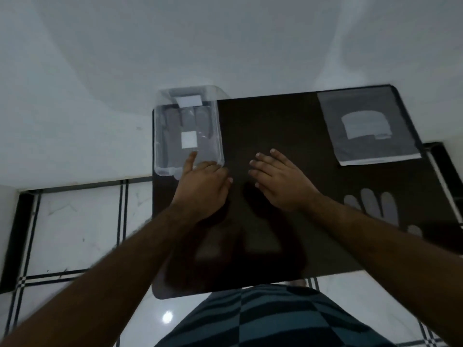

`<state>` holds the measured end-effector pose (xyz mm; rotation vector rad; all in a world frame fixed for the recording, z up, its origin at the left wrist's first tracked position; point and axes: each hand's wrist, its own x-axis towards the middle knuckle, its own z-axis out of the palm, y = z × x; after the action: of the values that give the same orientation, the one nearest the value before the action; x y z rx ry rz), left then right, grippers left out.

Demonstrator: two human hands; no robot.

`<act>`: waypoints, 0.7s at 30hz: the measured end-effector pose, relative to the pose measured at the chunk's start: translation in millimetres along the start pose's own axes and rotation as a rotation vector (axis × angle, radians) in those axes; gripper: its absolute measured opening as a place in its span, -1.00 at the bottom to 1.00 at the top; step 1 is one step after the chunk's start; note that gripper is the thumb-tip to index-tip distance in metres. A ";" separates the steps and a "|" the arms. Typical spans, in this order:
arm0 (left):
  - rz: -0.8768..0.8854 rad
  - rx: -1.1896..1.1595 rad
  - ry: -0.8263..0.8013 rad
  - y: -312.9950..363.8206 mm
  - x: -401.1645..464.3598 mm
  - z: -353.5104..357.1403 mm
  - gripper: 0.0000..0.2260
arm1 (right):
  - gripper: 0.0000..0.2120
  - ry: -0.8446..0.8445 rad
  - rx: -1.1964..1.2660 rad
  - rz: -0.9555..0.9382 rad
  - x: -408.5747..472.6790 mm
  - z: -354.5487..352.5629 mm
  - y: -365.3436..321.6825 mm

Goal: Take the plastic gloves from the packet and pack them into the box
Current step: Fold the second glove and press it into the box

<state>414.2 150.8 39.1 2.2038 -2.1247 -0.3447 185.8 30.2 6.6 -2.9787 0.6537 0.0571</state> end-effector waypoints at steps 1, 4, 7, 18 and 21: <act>0.031 -0.007 0.001 17.4 -0.9 3.9 -0.69 | -0.57 -0.009 0.014 0.015 -20.3 1.9 5.5; 0.097 -0.055 -0.001 73.8 -5.3 23.6 -0.72 | -0.57 -0.043 0.047 0.030 -85.4 11.7 24.1; 0.121 -0.093 0.023 134.1 -9.3 53.4 -0.71 | -0.59 -0.073 0.073 0.049 -154.2 28.4 49.0; 0.231 -0.134 -0.164 332.8 -22.4 164.2 -0.59 | -0.17 -0.262 0.162 0.202 -376.0 78.3 130.7; 0.302 -0.053 -0.234 358.0 -24.8 186.8 -0.43 | -0.03 -0.278 0.132 0.214 -403.7 90.3 140.9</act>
<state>25.3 179.1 -69.0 1.8535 -2.4885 -0.6548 -241.2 79.6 -72.1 -2.6923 0.8951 0.4169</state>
